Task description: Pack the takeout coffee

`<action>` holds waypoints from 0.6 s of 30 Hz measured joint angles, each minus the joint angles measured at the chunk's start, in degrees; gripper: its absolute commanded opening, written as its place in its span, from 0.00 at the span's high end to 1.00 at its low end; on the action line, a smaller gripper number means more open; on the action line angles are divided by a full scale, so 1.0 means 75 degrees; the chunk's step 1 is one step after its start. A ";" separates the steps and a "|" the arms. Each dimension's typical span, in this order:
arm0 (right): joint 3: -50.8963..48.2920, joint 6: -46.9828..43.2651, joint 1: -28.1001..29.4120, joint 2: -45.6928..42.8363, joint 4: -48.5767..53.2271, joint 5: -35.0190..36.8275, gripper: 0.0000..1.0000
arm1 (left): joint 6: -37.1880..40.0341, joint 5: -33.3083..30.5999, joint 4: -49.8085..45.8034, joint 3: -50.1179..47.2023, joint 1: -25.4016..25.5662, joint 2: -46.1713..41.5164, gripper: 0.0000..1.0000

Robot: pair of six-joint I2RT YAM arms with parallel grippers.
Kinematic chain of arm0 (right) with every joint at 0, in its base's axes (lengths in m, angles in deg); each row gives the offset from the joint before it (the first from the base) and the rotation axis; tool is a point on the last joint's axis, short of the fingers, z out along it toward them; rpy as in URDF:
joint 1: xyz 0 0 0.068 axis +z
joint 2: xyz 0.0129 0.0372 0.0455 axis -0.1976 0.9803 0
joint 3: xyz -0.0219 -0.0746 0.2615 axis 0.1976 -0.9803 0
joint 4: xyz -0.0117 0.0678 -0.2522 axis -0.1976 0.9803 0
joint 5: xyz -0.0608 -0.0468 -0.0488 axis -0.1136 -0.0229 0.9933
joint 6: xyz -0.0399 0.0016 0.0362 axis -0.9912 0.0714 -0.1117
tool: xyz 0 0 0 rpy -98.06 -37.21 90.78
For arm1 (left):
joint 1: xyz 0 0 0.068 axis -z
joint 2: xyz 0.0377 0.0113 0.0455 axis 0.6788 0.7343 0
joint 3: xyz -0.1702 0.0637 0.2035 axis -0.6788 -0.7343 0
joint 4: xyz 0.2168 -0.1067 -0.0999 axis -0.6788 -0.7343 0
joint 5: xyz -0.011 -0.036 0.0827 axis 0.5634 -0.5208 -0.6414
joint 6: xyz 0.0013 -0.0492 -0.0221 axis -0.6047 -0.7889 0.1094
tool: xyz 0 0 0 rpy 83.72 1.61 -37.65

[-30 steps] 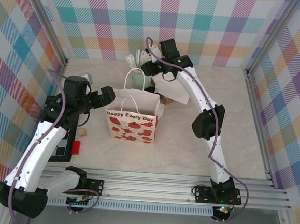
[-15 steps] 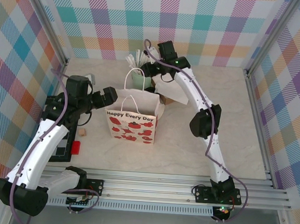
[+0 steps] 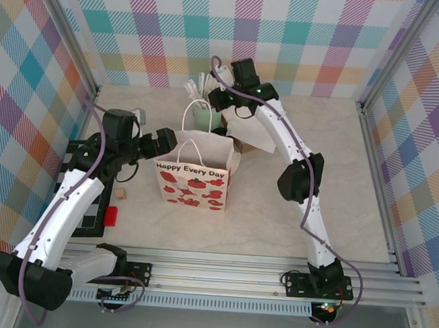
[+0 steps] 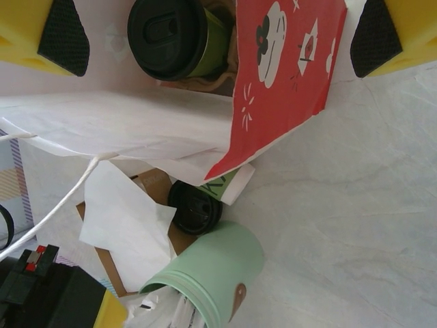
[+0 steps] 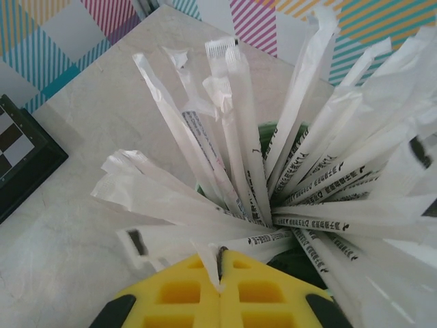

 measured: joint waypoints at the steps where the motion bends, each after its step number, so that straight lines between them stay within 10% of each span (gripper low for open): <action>1: 0.0000 0.0000 0.0003 -0.0047 -0.0015 0.0015 0.95 | 0.0020 0.0044 0.0012 0.0000 0.0000 0.0000 0.00; 18: 0.0000 0.0090 0.0087 -0.0411 -0.0073 0.0143 1.00 | 0.0175 0.0475 0.0152 0.0000 0.0000 0.0067 0.00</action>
